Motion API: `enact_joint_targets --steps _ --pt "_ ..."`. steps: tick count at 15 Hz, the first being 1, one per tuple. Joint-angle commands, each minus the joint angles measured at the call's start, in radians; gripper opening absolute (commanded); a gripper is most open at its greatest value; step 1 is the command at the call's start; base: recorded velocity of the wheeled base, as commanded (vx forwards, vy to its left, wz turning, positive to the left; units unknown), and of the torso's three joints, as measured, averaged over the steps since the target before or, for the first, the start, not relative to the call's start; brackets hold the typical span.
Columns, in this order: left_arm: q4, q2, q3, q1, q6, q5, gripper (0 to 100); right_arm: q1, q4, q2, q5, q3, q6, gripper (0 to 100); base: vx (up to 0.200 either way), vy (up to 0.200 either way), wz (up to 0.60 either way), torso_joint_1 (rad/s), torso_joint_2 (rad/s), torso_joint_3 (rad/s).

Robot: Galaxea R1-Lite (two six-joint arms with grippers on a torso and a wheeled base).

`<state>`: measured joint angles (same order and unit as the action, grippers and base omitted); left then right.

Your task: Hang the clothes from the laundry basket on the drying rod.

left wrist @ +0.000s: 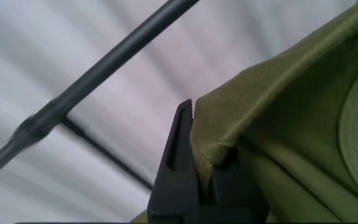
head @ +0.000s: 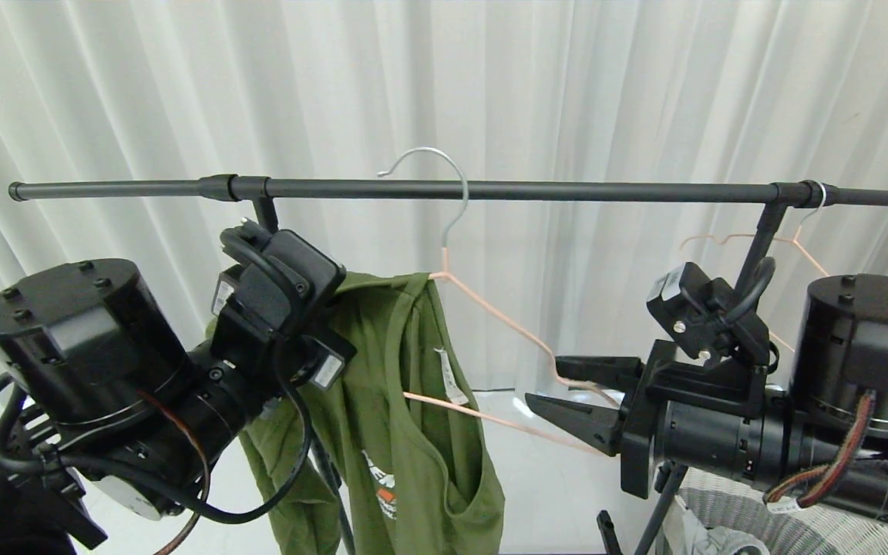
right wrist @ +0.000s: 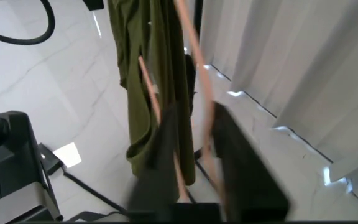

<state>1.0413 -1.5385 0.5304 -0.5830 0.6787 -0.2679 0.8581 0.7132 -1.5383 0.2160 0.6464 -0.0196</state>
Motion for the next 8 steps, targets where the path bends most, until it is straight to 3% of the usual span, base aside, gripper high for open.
enact_joint_targets --steps 1,3,6,8 --pt "-0.001 -0.008 0.002 0.023 -0.002 -0.067 0 -0.036 0.005 -0.002 -0.001 0.004 -0.002 100 0.000 0.000 0.00 0.000 0.00 0.000" --pt "-0.001 -0.017 0.017 0.029 -0.011 -0.194 0 -0.070 0.003 -0.002 -0.012 0.007 -0.002 100 0.000 0.000 0.00 0.000 0.00 0.000" --pt "-0.001 -0.029 0.075 0.029 -0.048 -0.287 0 -0.077 0.003 -0.029 -0.102 0.018 -0.002 100 0.000 0.000 0.00 0.000 0.00 0.000" --pt "-0.001 -0.046 0.129 0.014 -0.113 -0.338 0 -0.071 0.003 -0.071 -0.139 0.039 -0.010 100 0.000 0.000 0.00 0.000 0.00 0.000"
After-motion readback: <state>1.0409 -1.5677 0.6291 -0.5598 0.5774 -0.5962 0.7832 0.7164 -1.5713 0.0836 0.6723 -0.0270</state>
